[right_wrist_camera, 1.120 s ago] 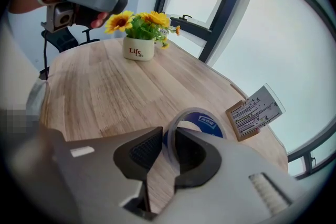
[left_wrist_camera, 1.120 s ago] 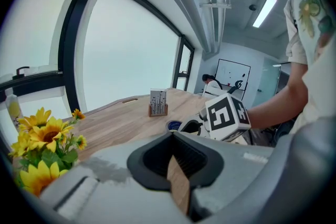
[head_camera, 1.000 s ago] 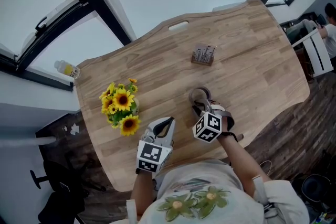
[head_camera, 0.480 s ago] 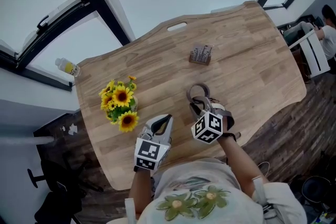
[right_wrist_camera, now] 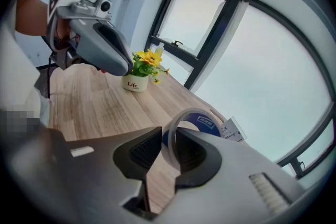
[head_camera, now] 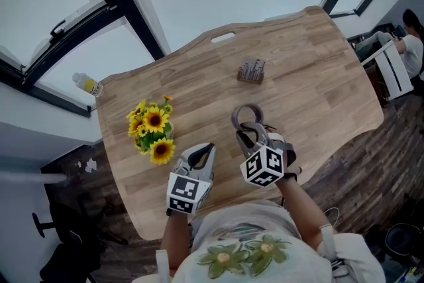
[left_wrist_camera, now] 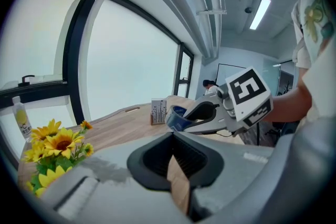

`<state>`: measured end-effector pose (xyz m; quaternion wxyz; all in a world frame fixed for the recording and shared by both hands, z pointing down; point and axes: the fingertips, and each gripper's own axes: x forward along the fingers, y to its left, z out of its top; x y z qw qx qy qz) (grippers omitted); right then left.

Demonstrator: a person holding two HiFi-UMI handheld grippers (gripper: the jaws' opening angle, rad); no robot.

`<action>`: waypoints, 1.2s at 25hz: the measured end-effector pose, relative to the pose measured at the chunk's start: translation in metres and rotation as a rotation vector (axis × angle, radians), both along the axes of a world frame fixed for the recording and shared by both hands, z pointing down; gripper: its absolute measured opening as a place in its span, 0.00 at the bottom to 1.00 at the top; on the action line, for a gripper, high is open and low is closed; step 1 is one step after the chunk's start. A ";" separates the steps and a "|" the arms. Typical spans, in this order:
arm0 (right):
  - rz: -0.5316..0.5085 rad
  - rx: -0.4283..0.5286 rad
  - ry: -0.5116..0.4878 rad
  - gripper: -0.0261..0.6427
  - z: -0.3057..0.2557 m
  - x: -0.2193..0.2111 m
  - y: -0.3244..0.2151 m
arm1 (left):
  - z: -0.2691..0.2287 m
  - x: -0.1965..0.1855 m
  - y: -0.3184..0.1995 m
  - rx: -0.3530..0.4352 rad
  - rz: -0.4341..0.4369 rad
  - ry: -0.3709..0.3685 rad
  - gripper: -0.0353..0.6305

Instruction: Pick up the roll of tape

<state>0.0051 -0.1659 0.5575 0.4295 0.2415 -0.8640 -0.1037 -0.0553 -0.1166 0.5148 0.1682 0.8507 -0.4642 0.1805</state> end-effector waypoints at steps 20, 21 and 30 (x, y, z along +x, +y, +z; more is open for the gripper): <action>-0.006 0.080 -0.180 0.17 -0.076 -0.001 0.050 | -0.041 0.004 0.027 0.102 -0.046 0.015 0.06; -0.005 0.082 -0.199 0.17 -0.080 0.000 0.053 | -0.043 0.006 0.030 0.104 -0.047 0.017 0.06; 0.056 0.037 -0.425 0.17 -0.116 0.013 0.077 | -0.052 0.016 0.045 0.117 -0.041 0.033 0.06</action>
